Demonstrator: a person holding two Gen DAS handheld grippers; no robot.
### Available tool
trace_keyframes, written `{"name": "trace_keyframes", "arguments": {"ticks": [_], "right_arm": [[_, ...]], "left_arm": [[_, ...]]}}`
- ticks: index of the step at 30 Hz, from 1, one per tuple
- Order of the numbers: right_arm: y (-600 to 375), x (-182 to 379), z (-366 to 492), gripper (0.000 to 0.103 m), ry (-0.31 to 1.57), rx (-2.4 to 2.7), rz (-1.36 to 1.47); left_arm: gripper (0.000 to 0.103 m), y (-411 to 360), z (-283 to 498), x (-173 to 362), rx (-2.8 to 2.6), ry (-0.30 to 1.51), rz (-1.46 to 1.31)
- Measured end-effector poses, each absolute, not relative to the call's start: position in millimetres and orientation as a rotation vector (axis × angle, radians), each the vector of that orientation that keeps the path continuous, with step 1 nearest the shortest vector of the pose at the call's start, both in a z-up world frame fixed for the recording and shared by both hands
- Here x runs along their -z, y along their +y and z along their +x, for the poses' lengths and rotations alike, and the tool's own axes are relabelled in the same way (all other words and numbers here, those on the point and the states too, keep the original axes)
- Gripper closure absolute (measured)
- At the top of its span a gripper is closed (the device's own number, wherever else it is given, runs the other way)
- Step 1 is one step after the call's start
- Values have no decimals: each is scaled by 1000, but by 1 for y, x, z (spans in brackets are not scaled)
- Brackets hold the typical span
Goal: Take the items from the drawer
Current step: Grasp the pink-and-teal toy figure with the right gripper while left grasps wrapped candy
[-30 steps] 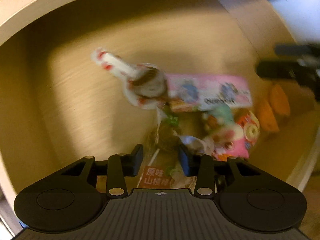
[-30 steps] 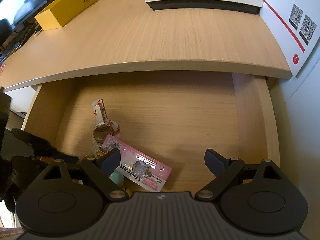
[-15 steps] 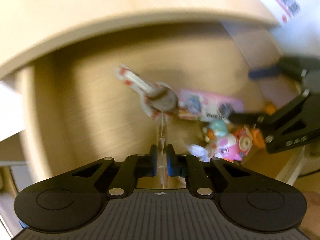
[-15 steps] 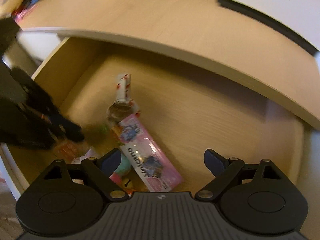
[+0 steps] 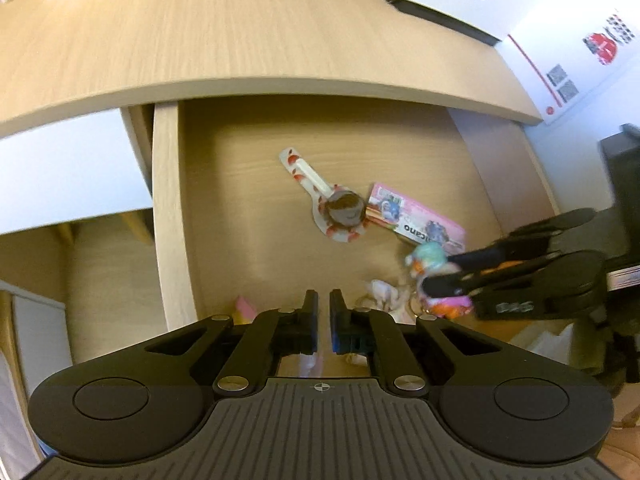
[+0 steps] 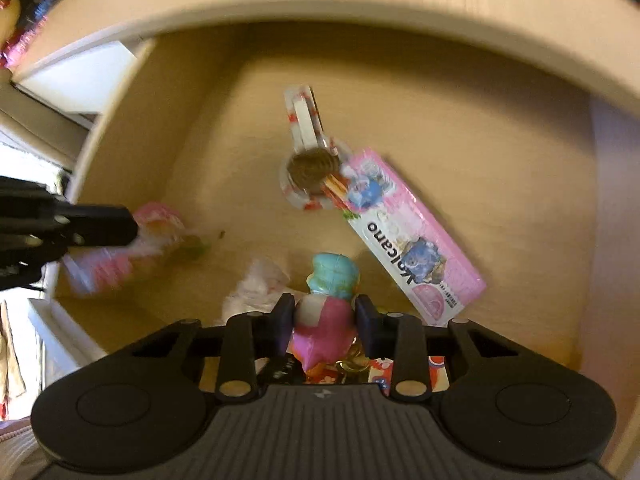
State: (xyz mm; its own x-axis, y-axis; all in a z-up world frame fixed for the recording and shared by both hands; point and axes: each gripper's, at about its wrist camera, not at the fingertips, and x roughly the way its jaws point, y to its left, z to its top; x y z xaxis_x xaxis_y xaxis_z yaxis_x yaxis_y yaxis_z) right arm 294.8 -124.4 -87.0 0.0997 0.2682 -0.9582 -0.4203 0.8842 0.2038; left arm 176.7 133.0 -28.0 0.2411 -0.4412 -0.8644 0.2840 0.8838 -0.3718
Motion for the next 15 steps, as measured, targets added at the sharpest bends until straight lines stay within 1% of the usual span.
{"name": "trace_keyframes", "arguments": {"ticks": [2, 10, 12, 14, 15], "right_arm": [[-133, 68, 286, 71, 1331, -499, -102], [-184, 4, 271, 71, 1142, -403, -14], [-190, -1, 272, 71, 1118, -380, -16], [-193, 5, 273, 71, 1121, -369, -19], [-193, 9, 274, 71, 1129, -370, -16]], "left_arm": [[96, 129, 177, 22, 515, 1215, -139], [96, 95, 190, -34, 621, 1099, 5], [93, 87, 194, -32, 663, 1111, 32], [91, 82, 199, -13, 658, 1155, 81], [88, 79, 201, 3, 637, 1202, 109]]}}
